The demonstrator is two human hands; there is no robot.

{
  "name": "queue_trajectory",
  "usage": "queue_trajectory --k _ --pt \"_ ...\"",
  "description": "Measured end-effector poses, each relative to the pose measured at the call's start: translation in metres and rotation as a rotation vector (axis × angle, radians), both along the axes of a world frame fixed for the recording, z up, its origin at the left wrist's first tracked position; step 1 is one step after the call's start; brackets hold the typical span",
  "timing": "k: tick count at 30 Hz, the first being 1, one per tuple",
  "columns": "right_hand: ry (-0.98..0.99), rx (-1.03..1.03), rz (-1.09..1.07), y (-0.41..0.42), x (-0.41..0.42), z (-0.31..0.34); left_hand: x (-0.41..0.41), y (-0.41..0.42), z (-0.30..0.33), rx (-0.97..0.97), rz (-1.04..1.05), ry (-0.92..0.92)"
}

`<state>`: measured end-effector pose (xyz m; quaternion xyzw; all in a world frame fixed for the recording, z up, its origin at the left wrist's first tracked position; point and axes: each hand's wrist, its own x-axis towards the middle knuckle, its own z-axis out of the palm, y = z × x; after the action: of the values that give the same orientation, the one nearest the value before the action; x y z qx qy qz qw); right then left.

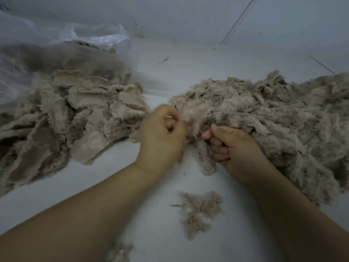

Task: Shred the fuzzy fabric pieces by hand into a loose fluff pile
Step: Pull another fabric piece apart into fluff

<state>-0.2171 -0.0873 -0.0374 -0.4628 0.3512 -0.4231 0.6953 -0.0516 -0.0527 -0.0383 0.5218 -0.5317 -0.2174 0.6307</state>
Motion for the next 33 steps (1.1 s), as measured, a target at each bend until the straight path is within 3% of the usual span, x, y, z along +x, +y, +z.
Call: queue_trajectory --k 2,4,5,7,9,12,15,19,24,26,28,31,33 --pt "0.015 0.016 -0.004 -0.001 0.0 0.0 0.011 -0.007 0.005 0.011 0.071 0.277" --pt "0.036 0.022 -0.004 -0.002 -0.001 -0.001 0.018 -0.012 0.002 0.068 0.143 0.288" --pt "0.039 0.025 -0.004 -0.002 0.0 -0.002 0.02 -0.014 -0.001 0.102 0.194 0.163" --pt "0.032 0.032 -0.003 -0.003 0.0 -0.003 0.019 -0.015 -0.006 0.165 0.233 -0.255" --pt "0.021 0.032 0.008 -0.004 0.0 -0.003 0.017 -0.012 -0.008 0.219 0.172 -0.626" --pt "0.042 0.006 0.018 -0.004 -0.001 -0.005 0.011 -0.008 -0.011 0.234 0.02 -0.842" --pt "0.097 -0.069 0.038 -0.002 -0.002 -0.007 0.001 -0.003 -0.013 0.071 -0.082 -0.667" --pt "0.148 -0.115 0.053 0.001 0.0 -0.006 -0.005 -0.004 -0.009 0.17 -0.133 -0.12" --pt "0.238 -0.124 -0.018 -0.001 0.001 -0.007 0.0 -0.006 -0.005 0.121 -0.295 0.302" --pt "0.201 -0.106 -0.025 0.0 0.001 -0.007 0.001 -0.008 -0.007 0.102 -0.364 0.308" --pt "0.168 -0.092 -0.033 0.0 0.001 -0.006 0.0 -0.01 -0.01 0.122 -0.395 0.2" --pt "0.158 -0.097 -0.026 -0.001 0.001 -0.006 -0.002 -0.009 -0.011 0.135 -0.301 0.046" --pt "0.118 -0.095 0.015 -0.001 0.001 -0.006 -0.002 -0.007 -0.009 0.16 -0.28 0.08"
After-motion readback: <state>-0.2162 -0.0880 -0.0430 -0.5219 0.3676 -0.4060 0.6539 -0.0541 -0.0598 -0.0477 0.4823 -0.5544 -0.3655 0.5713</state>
